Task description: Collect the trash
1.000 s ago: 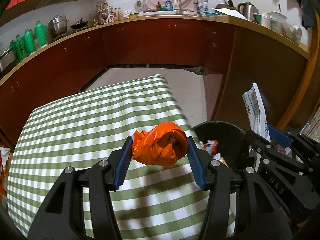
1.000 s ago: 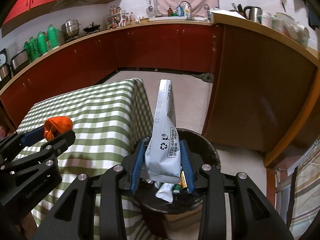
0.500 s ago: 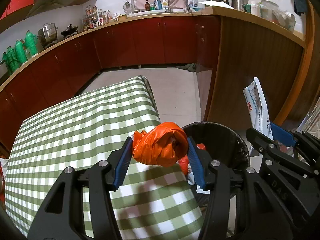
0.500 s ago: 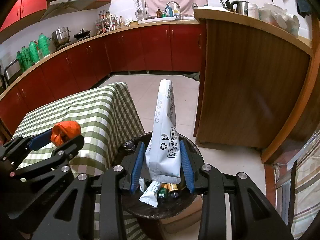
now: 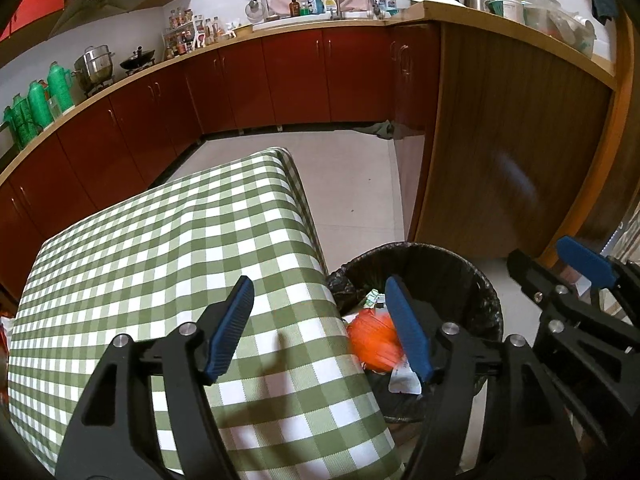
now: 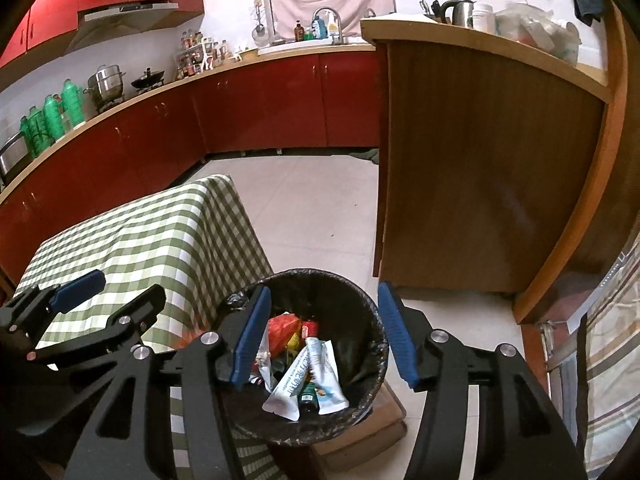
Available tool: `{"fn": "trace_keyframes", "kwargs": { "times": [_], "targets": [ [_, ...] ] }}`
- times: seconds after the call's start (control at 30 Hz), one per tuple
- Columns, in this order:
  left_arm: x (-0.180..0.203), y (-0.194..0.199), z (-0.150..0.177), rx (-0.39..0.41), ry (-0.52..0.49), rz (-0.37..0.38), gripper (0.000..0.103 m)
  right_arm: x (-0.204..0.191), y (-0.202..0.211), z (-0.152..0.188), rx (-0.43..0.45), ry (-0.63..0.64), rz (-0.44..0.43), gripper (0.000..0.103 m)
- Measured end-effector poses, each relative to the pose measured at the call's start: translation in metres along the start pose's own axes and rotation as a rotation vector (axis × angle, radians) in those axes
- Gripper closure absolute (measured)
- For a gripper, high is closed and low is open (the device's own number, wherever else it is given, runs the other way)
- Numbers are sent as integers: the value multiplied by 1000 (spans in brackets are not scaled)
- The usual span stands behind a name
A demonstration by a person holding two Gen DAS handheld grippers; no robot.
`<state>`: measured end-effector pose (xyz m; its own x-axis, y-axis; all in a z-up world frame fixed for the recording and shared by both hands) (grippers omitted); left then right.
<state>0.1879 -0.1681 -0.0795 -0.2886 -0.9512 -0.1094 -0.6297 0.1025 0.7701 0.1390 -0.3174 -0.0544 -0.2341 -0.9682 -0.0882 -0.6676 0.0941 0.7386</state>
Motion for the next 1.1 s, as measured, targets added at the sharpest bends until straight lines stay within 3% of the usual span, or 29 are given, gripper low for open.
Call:
{"fn": "trace_keyframes", "kwargs": {
  "times": [0.53,0.7,1.1],
  "targets": [
    [-17,42,10,49,20,-4,30,-2,32,10,28,13,35,45],
    [-24,61,18,71,29,-14,24,-9,46,16,44,25,36,44],
    [-49,106,48,97,62,-31,16,-31,88,35,83,69,38,32]
  ]
}}
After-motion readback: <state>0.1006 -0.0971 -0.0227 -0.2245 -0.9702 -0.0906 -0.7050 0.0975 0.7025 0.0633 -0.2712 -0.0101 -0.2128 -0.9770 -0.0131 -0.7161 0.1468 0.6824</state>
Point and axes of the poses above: each gripper's, at about its wrist camera, not at the fingertips, and y roughly against the way its jaws point, x to its right, z to its underside, the point moved 7 cm from there along -y, roughly the way its jaws point, and after that the axes turned 7 degrees about -x, right-handed, at the moved point
